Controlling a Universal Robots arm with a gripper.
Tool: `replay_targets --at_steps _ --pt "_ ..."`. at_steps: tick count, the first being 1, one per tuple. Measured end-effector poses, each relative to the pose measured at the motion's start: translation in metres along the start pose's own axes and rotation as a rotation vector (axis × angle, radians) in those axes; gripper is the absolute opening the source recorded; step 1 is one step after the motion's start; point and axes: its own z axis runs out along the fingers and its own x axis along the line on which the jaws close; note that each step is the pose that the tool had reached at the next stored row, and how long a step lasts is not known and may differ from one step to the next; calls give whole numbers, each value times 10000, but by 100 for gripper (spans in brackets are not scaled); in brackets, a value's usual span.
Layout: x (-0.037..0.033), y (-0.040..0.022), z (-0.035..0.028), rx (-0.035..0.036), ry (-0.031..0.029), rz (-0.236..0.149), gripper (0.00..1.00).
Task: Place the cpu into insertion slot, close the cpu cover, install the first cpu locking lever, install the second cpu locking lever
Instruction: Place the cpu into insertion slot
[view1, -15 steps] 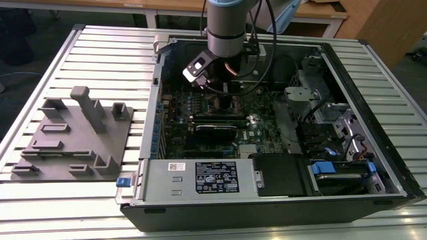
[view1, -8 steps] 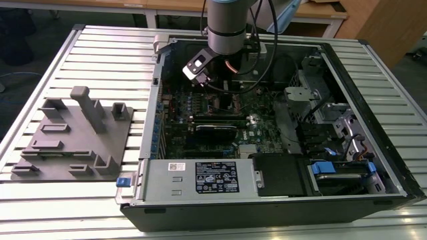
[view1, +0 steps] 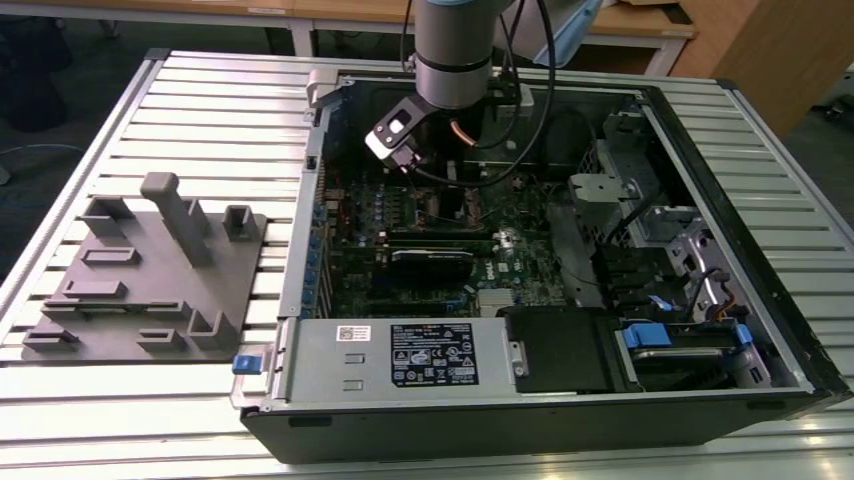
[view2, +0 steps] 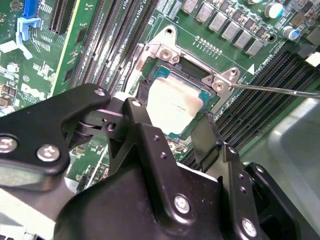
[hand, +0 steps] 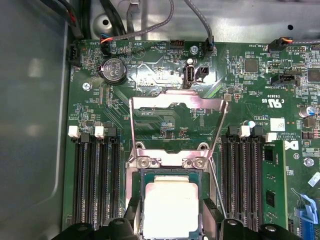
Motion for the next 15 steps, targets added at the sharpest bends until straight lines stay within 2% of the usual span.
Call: replay_targets --at_steps 1,2,3,5,6,8,9,11,13,14,15 --pt "0 0 -1 0 0 0 59" --pt "0 0 -1 0 0 0 53" --pt "0 0 -2 0 0 0 53" --pt "0 0 -3 0 0 0 41" --pt "0 0 -4 0 0 0 41" --pt "0 0 -5 0 0 0 29" --pt "0 0 -6 1 0 0 29" --pt "0 1 -7 0 0 0 17" --pt "0 1 -9 1 -1 0 17" --pt "0 1 -9 0 0 0 11" --pt "0 1 -10 0 0 0 11"
